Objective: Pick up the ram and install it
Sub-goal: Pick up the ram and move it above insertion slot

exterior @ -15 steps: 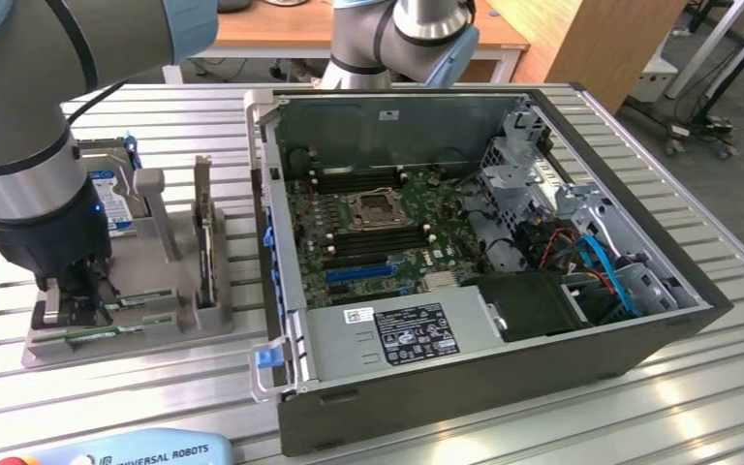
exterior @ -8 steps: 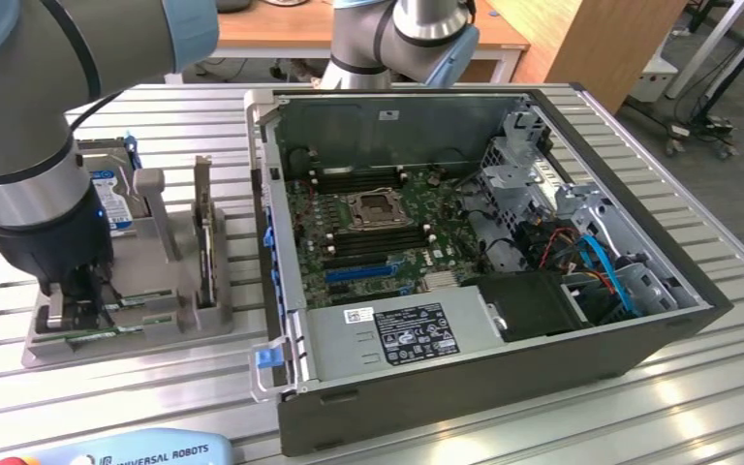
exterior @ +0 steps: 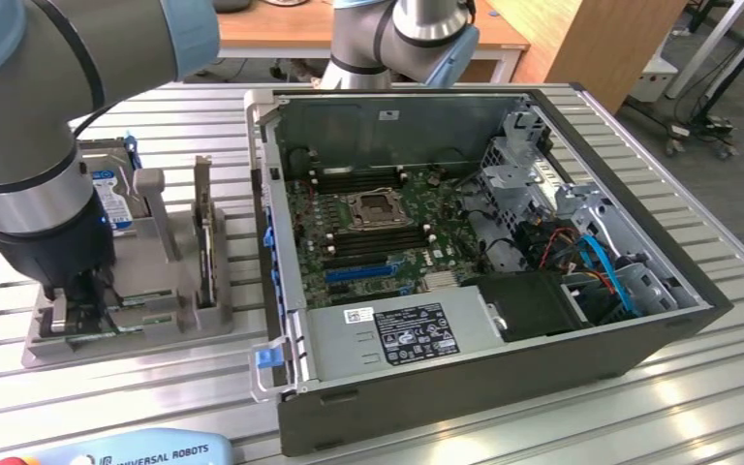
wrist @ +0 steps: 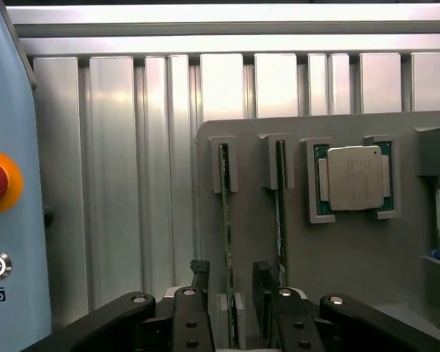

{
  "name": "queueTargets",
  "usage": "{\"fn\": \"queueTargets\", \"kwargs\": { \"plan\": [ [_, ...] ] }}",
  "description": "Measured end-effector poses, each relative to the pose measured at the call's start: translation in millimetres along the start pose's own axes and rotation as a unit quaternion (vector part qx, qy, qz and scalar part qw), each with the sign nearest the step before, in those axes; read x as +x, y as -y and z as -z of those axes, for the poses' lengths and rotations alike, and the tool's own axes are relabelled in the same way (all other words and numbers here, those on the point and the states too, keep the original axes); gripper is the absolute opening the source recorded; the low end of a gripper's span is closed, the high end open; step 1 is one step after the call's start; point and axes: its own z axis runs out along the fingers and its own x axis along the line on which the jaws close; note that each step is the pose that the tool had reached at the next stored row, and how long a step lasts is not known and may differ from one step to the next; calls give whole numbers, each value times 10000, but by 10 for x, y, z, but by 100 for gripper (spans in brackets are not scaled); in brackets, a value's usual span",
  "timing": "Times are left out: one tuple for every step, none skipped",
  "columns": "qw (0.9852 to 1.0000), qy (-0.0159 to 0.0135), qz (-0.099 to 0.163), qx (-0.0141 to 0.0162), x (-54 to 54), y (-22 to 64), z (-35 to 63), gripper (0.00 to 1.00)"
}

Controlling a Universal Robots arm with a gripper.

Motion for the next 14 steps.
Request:
{"fn": "queueTargets", "kwargs": {
  "plan": [
    [10000, 0, 0, 0, 0, 1, -13, 37],
    [10000, 0, 0, 0, 1, 1, -25, 37],
    [10000, 0, 0, 0, 1, 2, -36, 37],
    [10000, 0, 0, 0, 1, 2, -44, 37],
    [10000, 0, 0, 0, 1, 2, -52, 37],
    [10000, 0, 0, 0, 2, 3, -60, 37],
    [10000, 0, 0, 0, 2, 3, -68, 37],
    [10000, 0, 0, 0, 2, 4, -78, 37],
    [10000, 0, 0, 0, 2, 4, -88, 37],
    [10000, 0, 0, 0, 3, 4, -98, 37],
    [10000, 0, 0, 0, 3, 5, -108, 37],
    [10000, 0, 0, 0, 3, 5, -118, 37],
    [10000, 0, 0, 0, 3, 6, -126, 37],
    [10000, 0, 0, 0, 4, 5, -130, 37]
  ]
}}
